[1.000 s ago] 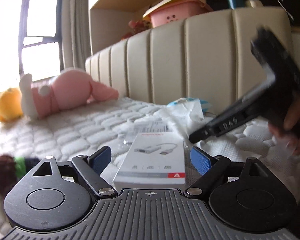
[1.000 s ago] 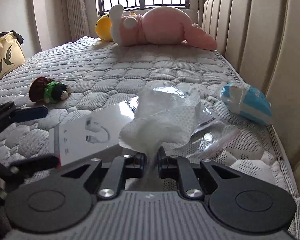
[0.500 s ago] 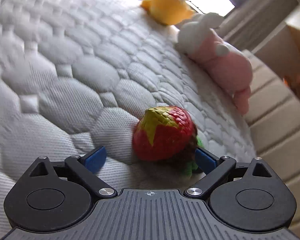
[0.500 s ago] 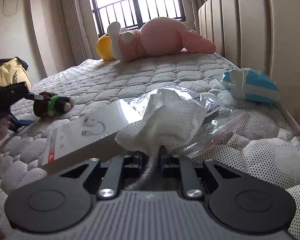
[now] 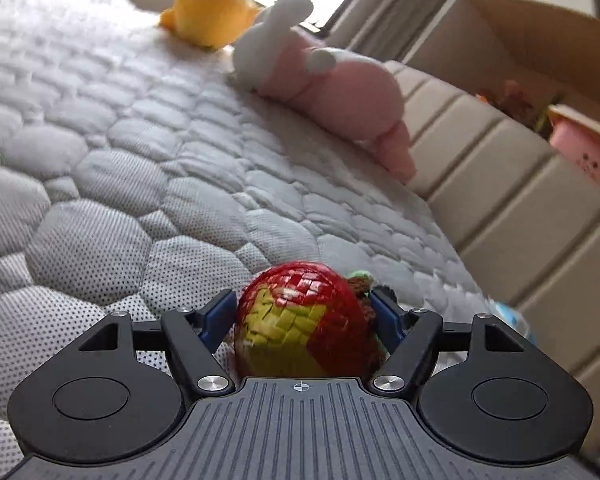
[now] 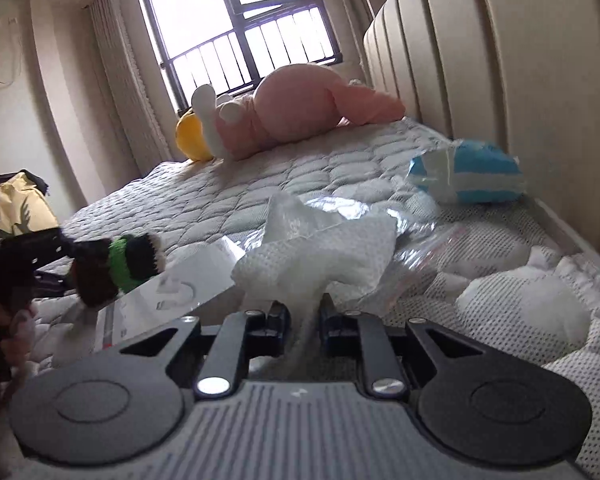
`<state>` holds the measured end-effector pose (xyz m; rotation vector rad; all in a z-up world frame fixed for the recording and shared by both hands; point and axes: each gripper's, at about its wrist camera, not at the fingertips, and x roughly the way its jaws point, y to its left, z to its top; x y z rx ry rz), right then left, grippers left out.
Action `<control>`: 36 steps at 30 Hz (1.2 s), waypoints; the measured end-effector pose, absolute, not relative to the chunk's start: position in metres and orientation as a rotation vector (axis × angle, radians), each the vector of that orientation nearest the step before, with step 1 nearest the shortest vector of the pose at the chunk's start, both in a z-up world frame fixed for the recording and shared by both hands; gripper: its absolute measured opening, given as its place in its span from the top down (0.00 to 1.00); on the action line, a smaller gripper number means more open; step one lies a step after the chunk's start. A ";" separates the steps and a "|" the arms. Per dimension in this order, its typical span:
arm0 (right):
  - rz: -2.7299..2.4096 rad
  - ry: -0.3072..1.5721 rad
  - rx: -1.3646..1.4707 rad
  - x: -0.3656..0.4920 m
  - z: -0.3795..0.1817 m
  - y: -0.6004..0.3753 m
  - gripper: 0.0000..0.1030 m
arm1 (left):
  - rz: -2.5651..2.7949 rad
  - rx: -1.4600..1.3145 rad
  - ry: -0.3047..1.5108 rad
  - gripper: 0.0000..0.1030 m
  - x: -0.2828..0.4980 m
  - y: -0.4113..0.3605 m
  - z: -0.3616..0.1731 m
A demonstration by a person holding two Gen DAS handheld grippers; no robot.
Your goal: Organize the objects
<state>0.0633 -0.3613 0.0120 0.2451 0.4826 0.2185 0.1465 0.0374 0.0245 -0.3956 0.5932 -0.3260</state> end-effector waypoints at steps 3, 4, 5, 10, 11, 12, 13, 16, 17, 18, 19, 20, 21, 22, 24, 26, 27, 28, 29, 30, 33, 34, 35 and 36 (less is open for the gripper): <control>0.264 0.425 0.212 0.056 0.040 -0.338 0.87 | -0.385 -0.351 0.554 0.25 0.123 0.030 0.027; 0.304 0.403 0.204 0.054 0.052 -0.327 0.87 | -0.406 -0.345 0.548 0.25 0.119 0.027 0.026; 0.350 0.383 0.198 0.052 0.065 -0.316 0.87 | -0.423 -0.336 0.544 0.25 0.119 0.025 0.024; 0.594 0.329 0.221 0.057 0.117 -0.256 0.87 | -0.453 -0.382 0.541 0.19 0.130 0.031 0.013; 0.625 0.337 0.224 0.063 0.120 -0.244 0.87 | -0.463 -0.398 0.552 0.18 0.132 0.033 0.010; 0.643 0.346 0.215 0.071 0.122 -0.232 0.87 | -0.471 -0.408 0.560 0.16 0.135 0.034 0.006; 0.645 0.358 0.195 0.078 0.120 -0.219 0.87 | -0.476 -0.413 0.563 0.15 0.135 0.035 0.005; 0.617 0.440 0.130 0.110 0.102 -0.188 0.87 | -0.482 -0.401 0.559 0.14 0.132 0.035 0.005; 0.603 0.474 0.119 0.121 0.094 -0.182 0.87 | -0.486 -0.402 0.560 0.14 0.132 0.035 0.005; 0.583 0.511 0.103 0.131 0.086 -0.176 0.87 | -0.489 -0.406 0.560 0.14 0.132 0.036 0.004; 0.559 0.543 0.085 0.140 0.078 -0.172 0.87 | -0.491 -0.414 0.560 0.14 0.132 0.037 0.004; 0.541 0.561 0.073 0.144 0.072 -0.172 0.87 | -0.492 -0.423 0.562 0.14 0.132 0.038 0.003; 0.522 0.579 0.060 0.147 0.067 -0.172 0.87 | -0.494 -0.431 0.564 0.14 0.132 0.040 0.002; 0.506 0.594 0.051 0.150 0.062 -0.172 0.86 | -0.496 -0.440 0.566 0.14 0.133 0.041 0.002; 0.495 0.605 0.064 0.149 0.060 -0.177 0.83 | -0.500 -0.447 0.559 0.13 0.132 0.042 0.002; 0.466 0.607 0.027 0.140 0.059 -0.179 0.83 | -0.500 -0.479 0.553 0.12 0.132 0.047 0.001; 0.451 0.606 0.002 0.135 0.058 -0.180 0.83 | -0.498 -0.505 0.555 0.12 0.133 0.051 -0.001; 0.437 0.606 -0.022 0.130 0.057 -0.180 0.83 | -0.497 -0.531 0.556 0.12 0.134 0.054 -0.002; 0.431 0.611 -0.041 0.127 0.055 -0.180 0.83 | -0.496 -0.558 0.556 0.12 0.135 0.058 -0.004; 0.431 0.620 -0.058 0.123 0.053 -0.179 0.83 | -0.494 -0.582 0.554 0.12 0.135 0.061 -0.005; 0.479 0.651 -0.056 0.111 0.045 -0.173 0.83 | -0.493 -0.618 0.548 0.12 0.136 0.066 -0.007; 0.508 0.662 -0.046 0.107 0.042 -0.170 0.83 | -0.493 -0.621 0.547 0.12 0.136 0.067 -0.007; 0.538 0.671 -0.036 0.103 0.041 -0.167 0.83 | -0.494 -0.626 0.546 0.12 0.136 0.067 -0.007; 0.574 0.671 -0.036 0.098 0.040 -0.161 0.83 | -0.496 -0.633 0.545 0.12 0.136 0.068 -0.007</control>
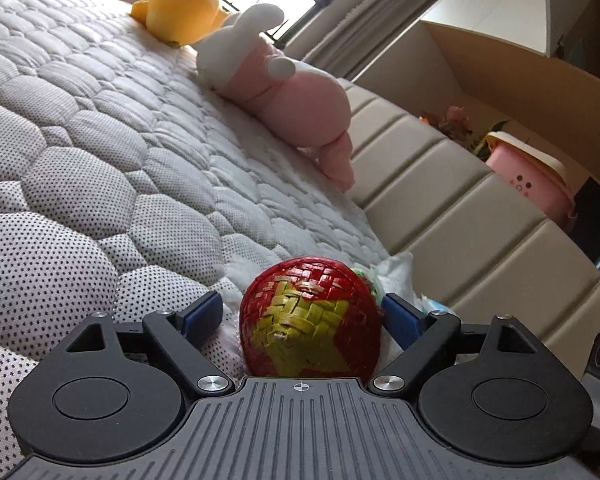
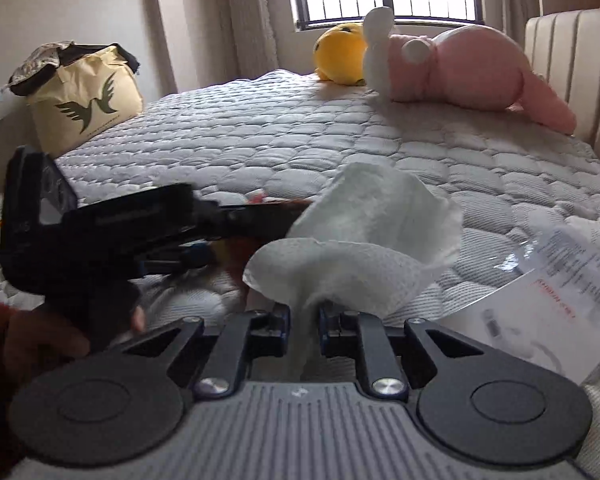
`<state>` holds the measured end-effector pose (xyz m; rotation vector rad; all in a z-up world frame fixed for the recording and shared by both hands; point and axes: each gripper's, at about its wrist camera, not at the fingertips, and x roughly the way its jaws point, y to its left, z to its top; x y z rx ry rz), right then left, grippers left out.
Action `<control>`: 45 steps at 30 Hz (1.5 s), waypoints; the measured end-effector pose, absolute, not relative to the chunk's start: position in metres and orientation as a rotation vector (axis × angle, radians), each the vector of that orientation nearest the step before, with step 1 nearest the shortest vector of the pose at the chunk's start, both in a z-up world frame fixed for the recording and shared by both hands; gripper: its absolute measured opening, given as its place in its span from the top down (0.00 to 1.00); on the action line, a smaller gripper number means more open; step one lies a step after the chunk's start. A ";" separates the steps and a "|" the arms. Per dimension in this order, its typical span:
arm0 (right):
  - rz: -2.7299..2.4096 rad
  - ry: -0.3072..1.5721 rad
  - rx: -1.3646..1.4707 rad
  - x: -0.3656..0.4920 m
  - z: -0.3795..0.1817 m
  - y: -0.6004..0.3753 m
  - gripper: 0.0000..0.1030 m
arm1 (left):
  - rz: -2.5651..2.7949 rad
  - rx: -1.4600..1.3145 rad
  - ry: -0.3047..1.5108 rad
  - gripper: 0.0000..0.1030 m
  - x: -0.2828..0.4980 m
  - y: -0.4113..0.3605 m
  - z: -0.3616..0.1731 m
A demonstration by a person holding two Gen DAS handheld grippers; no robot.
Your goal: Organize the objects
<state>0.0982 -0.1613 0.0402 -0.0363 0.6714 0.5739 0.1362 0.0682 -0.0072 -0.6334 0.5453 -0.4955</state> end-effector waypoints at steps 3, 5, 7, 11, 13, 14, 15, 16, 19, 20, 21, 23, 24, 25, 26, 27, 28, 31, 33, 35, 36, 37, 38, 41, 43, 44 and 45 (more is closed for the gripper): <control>0.667 0.646 -0.065 0.080 0.045 -0.144 0.83 | -0.508 -0.692 0.544 0.12 0.138 0.076 -0.011; 0.714 0.628 -0.091 0.070 0.049 -0.135 0.83 | -0.520 -0.729 0.542 0.12 0.139 0.081 -0.013; 0.709 0.611 -0.144 0.066 0.053 -0.128 0.84 | -0.524 -0.730 0.542 0.12 0.139 0.081 -0.013; 0.559 0.630 -0.184 0.080 0.046 -0.138 0.83 | -0.522 -0.703 0.547 0.12 0.139 0.078 -0.012; 0.479 0.630 -0.172 0.086 0.042 -0.152 0.83 | -0.526 -0.713 0.546 0.12 0.140 0.079 -0.012; 0.438 0.613 -0.196 0.087 0.041 -0.156 0.83 | -0.528 -0.719 0.545 0.12 0.140 0.079 -0.012; 0.393 0.587 -0.242 0.086 0.039 -0.159 0.83 | -0.529 -0.722 0.545 0.12 0.140 0.080 -0.012; 0.360 0.564 -0.282 0.086 0.039 -0.161 0.83 | -0.531 -0.723 0.544 0.11 0.140 0.079 -0.012; 0.338 0.536 -0.259 0.094 0.043 -0.172 0.83 | -0.538 -0.707 0.551 0.09 0.141 0.076 -0.011; 0.333 0.529 -0.229 0.098 0.044 -0.178 0.83 | -0.540 -0.690 0.560 0.09 0.142 0.074 -0.010; 0.323 0.516 -0.204 0.102 0.046 -0.184 0.83 | -0.541 -0.673 0.570 0.08 0.142 0.071 -0.009; 0.304 0.487 -0.155 0.110 0.048 -0.196 0.82 | -0.526 -0.618 0.605 0.06 0.146 0.061 -0.004; 0.295 0.471 -0.130 0.114 0.048 -0.202 0.82 | -0.509 -0.592 0.625 0.06 0.147 0.056 -0.002; 0.284 0.456 -0.106 0.115 0.047 -0.210 0.82 | -0.491 -0.573 0.644 0.06 0.146 0.051 0.000; 0.273 0.441 -0.083 0.116 0.046 -0.219 0.82 | -0.474 -0.570 0.660 0.04 0.146 0.047 0.003; 0.267 0.429 -0.048 0.117 0.044 -0.229 0.82 | -0.450 -0.591 0.676 0.04 0.146 0.044 0.004; 0.269 0.420 0.004 0.117 0.042 -0.241 0.82 | -0.420 -0.624 0.693 0.03 0.146 0.042 0.004; 0.287 0.415 0.190 0.120 0.031 -0.277 0.82 | -0.277 -0.784 0.715 0.00 0.151 0.037 0.005; 0.298 0.412 0.292 0.122 0.022 -0.296 0.81 | -0.164 -0.881 0.723 0.00 0.159 0.032 0.006; 0.319 0.394 0.380 0.121 0.016 -0.311 0.81 | -0.066 -0.940 0.708 0.00 0.170 0.026 0.007; 0.329 0.383 0.418 0.120 0.015 -0.317 0.79 | -0.031 -0.944 0.697 0.00 0.177 0.022 0.007; 0.336 0.370 0.446 0.118 0.013 -0.322 0.77 | -0.004 -0.933 0.685 0.00 0.184 0.017 0.007; 0.345 0.359 0.472 0.116 0.011 -0.327 0.73 | 0.003 -0.905 0.666 0.00 0.190 0.011 0.007; 0.383 0.336 0.550 0.111 0.006 -0.341 0.73 | -0.080 -0.737 0.607 0.07 0.200 -0.008 0.010; 0.405 0.335 0.587 0.109 0.003 -0.348 0.73 | -0.142 -0.564 0.600 0.25 0.203 -0.021 0.018; 0.411 0.339 0.600 0.110 0.002 -0.350 0.73 | -0.172 -0.473 0.596 0.23 0.204 -0.028 0.021; 0.415 0.343 0.605 0.111 0.002 -0.350 0.73 | -0.195 -0.359 0.577 0.24 0.202 -0.037 0.027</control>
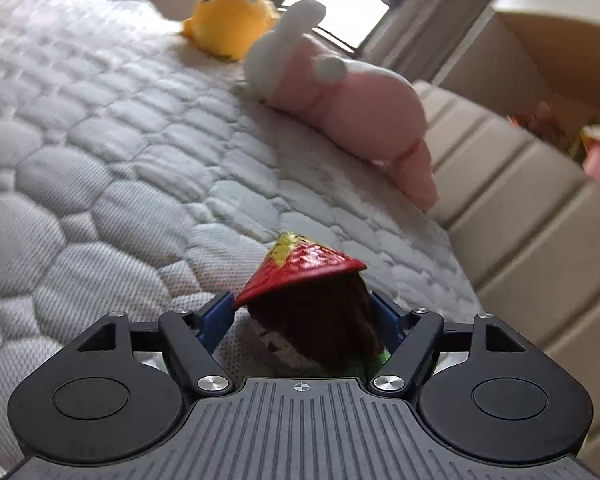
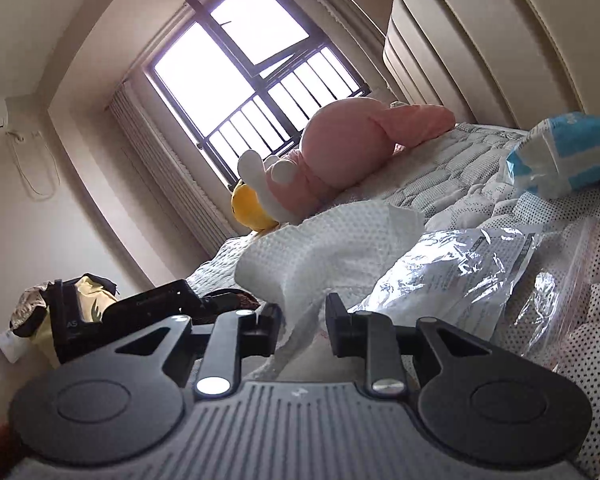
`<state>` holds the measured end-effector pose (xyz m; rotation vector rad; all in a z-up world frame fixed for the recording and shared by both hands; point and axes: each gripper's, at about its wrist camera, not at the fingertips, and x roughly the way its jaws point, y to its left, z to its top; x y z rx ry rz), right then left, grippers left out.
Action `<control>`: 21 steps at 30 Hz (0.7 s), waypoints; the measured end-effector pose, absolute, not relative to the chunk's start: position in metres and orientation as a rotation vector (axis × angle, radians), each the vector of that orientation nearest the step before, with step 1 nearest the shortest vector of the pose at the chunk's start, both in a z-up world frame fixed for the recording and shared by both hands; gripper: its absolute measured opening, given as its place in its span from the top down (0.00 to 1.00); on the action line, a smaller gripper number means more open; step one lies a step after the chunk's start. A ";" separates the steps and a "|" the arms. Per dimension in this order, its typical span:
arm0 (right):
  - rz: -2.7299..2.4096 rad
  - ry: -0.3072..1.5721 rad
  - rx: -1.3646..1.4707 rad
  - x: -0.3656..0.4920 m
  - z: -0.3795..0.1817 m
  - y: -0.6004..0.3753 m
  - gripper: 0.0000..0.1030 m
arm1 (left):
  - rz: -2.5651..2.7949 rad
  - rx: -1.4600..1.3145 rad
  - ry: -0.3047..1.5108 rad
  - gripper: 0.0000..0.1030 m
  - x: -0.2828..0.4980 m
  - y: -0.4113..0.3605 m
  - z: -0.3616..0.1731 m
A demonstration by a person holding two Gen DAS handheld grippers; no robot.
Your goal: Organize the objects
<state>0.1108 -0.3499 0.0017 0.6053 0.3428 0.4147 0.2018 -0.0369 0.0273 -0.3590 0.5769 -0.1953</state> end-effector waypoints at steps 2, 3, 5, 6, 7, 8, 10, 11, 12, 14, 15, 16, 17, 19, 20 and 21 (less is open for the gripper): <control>0.420 0.338 0.600 0.110 0.002 -0.348 0.73 | -0.252 -0.039 0.481 0.24 0.188 -0.067 0.041; 0.418 0.330 0.593 0.109 0.003 -0.348 0.73 | -0.291 0.112 0.425 0.23 0.178 -0.083 0.046; 0.411 0.315 0.582 0.106 0.004 -0.347 0.73 | -0.367 0.305 0.340 0.22 0.158 -0.110 0.051; 0.403 0.309 0.580 0.106 0.004 -0.348 0.71 | -0.399 0.329 0.320 0.20 0.152 -0.118 0.054; 0.396 0.307 0.581 0.107 0.003 -0.349 0.68 | -0.428 0.330 0.305 0.17 0.148 -0.124 0.056; 0.390 0.308 0.585 0.107 0.002 -0.349 0.61 | -0.458 0.314 0.301 0.16 0.145 -0.129 0.057; 0.371 0.307 0.596 0.108 0.002 -0.352 0.53 | -0.518 0.262 0.319 0.13 0.142 -0.134 0.056; 0.369 0.307 0.603 0.108 0.001 -0.353 0.53 | -0.532 0.241 0.330 0.13 0.142 -0.136 0.052; 0.366 0.310 0.613 0.109 0.000 -0.355 0.50 | -0.543 0.215 0.343 0.13 0.144 -0.134 0.049; 0.359 0.317 0.630 0.111 -0.002 -0.358 0.23 | -0.573 0.149 0.373 0.10 0.148 -0.125 0.043; 0.350 0.324 0.630 0.112 -0.002 -0.358 0.06 | -0.585 0.114 0.376 0.10 0.151 -0.117 0.042; 0.336 0.322 0.625 0.112 -0.002 -0.358 0.05 | -0.588 0.080 0.367 0.10 0.152 -0.109 0.042; 0.331 0.319 0.619 0.111 -0.002 -0.357 0.05 | -0.582 0.045 0.353 0.09 0.153 -0.099 0.043; 0.324 0.317 0.610 0.112 -0.001 -0.356 0.04 | -0.533 -0.040 0.312 0.06 0.157 -0.079 0.049; 0.313 0.321 0.610 0.113 -0.002 -0.356 0.04 | -0.485 -0.093 0.294 0.03 0.160 -0.071 0.052; 0.295 0.325 0.618 0.115 -0.002 -0.357 0.04 | -0.431 -0.144 0.282 0.02 0.164 -0.063 0.054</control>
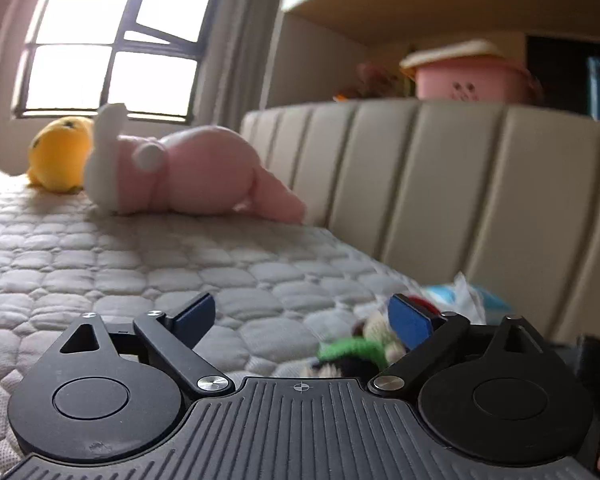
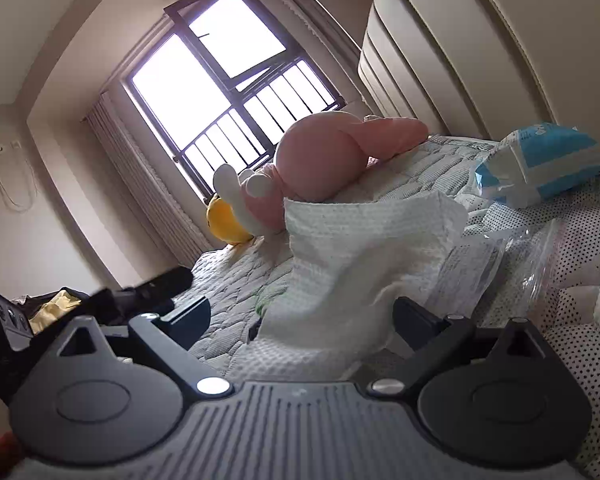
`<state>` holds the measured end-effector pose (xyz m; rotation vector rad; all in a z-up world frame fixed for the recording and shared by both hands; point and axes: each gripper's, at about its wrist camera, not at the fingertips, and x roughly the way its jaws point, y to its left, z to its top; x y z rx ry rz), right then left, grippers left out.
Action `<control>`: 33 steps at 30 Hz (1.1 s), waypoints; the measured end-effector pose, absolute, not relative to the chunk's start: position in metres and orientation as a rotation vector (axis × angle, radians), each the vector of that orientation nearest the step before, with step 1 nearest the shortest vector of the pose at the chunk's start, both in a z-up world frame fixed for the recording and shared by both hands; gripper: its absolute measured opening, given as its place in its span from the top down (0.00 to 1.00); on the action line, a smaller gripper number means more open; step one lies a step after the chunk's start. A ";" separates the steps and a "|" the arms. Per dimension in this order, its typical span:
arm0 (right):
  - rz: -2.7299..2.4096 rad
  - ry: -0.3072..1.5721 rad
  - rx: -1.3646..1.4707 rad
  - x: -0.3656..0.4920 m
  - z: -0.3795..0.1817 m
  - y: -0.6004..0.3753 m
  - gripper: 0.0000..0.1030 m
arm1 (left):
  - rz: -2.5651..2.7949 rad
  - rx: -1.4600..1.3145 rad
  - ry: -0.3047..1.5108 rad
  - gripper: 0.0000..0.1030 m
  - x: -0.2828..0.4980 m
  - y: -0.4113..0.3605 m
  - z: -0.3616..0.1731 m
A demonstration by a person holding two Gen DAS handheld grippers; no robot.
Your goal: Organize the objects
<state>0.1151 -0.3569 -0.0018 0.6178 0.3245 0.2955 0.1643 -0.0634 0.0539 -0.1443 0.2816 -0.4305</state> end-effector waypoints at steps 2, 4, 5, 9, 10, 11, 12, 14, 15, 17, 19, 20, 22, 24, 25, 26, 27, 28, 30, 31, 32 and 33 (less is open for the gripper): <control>0.257 0.327 0.646 0.120 -0.002 -0.361 0.04 | -0.316 -0.249 0.308 0.01 0.185 -0.055 0.055; 0.265 0.368 0.644 0.130 -0.002 -0.365 0.19 | -0.292 -0.388 0.371 0.01 0.211 -0.049 0.050; 0.274 0.398 0.631 0.135 -0.002 -0.365 0.48 | -0.326 -0.479 0.401 0.01 0.219 -0.042 0.043; 0.236 0.465 0.469 0.146 0.012 -0.362 0.86 | -0.515 -0.659 0.560 0.01 0.236 -0.022 0.004; 0.226 0.456 0.437 0.147 0.020 -0.361 0.86 | -0.535 -0.687 0.608 0.01 0.238 -0.018 -0.003; 0.228 0.445 0.417 0.148 0.031 -0.359 0.86 | -0.538 -0.709 0.643 0.01 0.239 -0.014 -0.008; 0.247 0.429 0.401 0.149 0.044 -0.354 0.86 | -0.544 -0.727 0.655 0.01 0.239 -0.012 -0.011; 0.318 0.393 0.389 0.155 0.072 -0.340 0.86 | -0.549 -0.729 0.662 0.01 0.239 -0.012 -0.012; 0.364 0.371 0.390 0.157 0.086 -0.333 0.86 | -0.548 -0.723 0.660 0.01 0.238 -0.013 -0.012; 0.467 0.322 0.406 0.164 0.107 -0.317 0.86 | -0.546 -0.709 0.656 0.01 0.235 -0.014 -0.013; 0.489 0.307 0.334 0.176 0.121 -0.294 0.85 | -0.545 -0.711 0.655 0.01 0.233 -0.014 -0.014; 0.449 0.317 0.268 0.183 0.121 -0.283 0.84 | -0.547 -0.716 0.654 0.01 0.233 -0.014 -0.015; 0.350 0.366 0.134 0.200 0.114 -0.265 0.84 | -0.551 -0.729 0.653 0.01 0.234 -0.013 -0.015; 0.228 0.445 0.042 0.208 0.099 -0.260 0.78 | -0.556 -0.738 0.652 0.01 0.234 -0.012 -0.015; 0.206 0.453 0.035 0.204 0.094 -0.265 0.76 | -0.558 -0.742 0.651 0.01 0.235 -0.012 -0.016; 0.207 0.447 0.038 0.195 0.091 -0.271 0.56 | -0.559 -0.744 0.651 0.01 0.235 -0.012 -0.016; 0.196 0.436 0.036 0.184 0.089 -0.275 0.26 | -0.559 -0.746 0.651 0.01 0.235 -0.012 -0.016; 0.165 0.415 0.028 0.170 0.087 -0.279 0.12 | -0.557 -0.746 0.651 0.01 0.235 -0.012 -0.016; 0.143 0.407 0.008 0.148 0.081 -0.280 0.01 | -0.556 -0.741 0.650 0.00 0.235 -0.013 -0.016; 0.162 0.433 -0.011 0.144 0.077 -0.277 0.01 | -0.556 -0.735 0.648 0.00 0.235 -0.014 -0.015; 0.179 0.456 -0.031 0.140 0.072 -0.273 0.01 | -0.556 -0.729 0.647 0.00 0.235 -0.015 -0.015; 0.186 0.465 -0.059 0.140 0.067 -0.269 0.01 | -0.556 -0.722 0.646 0.00 0.235 -0.016 -0.015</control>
